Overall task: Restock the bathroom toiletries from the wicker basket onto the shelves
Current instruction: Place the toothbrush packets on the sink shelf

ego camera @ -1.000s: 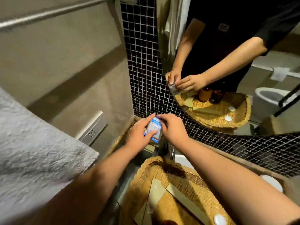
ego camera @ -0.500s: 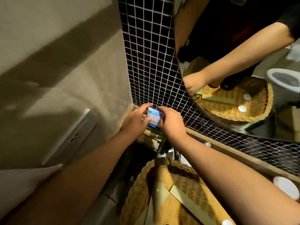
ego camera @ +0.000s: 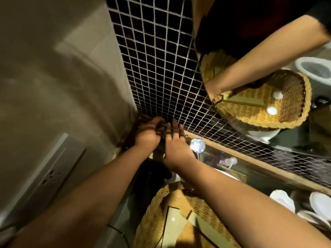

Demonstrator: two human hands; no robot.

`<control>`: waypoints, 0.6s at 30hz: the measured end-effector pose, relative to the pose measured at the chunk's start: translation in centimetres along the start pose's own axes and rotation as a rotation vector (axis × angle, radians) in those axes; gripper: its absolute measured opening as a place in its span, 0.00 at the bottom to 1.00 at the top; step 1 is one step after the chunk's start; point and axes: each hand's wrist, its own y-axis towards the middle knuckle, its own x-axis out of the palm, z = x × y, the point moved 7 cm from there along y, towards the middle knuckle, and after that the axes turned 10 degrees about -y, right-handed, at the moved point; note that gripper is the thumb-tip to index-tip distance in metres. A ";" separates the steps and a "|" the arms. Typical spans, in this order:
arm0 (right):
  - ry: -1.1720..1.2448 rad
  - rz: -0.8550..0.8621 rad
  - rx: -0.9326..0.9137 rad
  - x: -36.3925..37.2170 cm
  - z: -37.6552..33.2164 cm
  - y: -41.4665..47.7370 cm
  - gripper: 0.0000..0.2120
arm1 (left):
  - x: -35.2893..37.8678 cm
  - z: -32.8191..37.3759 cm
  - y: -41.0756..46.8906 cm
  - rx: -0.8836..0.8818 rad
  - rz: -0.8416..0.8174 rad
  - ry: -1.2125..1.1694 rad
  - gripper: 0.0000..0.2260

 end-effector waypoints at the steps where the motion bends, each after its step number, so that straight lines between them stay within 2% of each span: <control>1: -0.085 -0.017 0.001 0.8 -0.2 0.0 0.53 | 0.5 -0.4 0.0 -0.021 -0.011 0.023 0.14; 3: -0.202 -0.066 0.009 2.2 -0.3 -0.1 0.53 | 1.2 -1.0 -0.1 -0.044 -0.045 0.082 0.14; 5: -0.204 -0.087 0.028 2.9 -0.5 0.0 0.52 | 1.6 -1.2 -0.2 -0.051 -0.068 0.137 0.15; 10: 0.175 0.028 0.205 2.5 0.2 -0.5 0.48 | 1.8 -0.7 0.1 -0.008 -0.119 0.165 0.15; 13: 0.078 0.016 0.184 2.4 0.1 -0.4 0.46 | 1.7 -0.4 -0.1 0.039 -0.087 0.113 0.13; 15: 0.043 0.070 0.160 1.8 -0.1 -0.4 0.43 | 1.7 -0.1 0.0 0.040 -0.073 0.092 0.12; 18: 0.202 0.174 0.165 1.1 0.1 -1.9 0.47 | 1.7 0.3 0.0 0.030 -0.074 0.047 0.11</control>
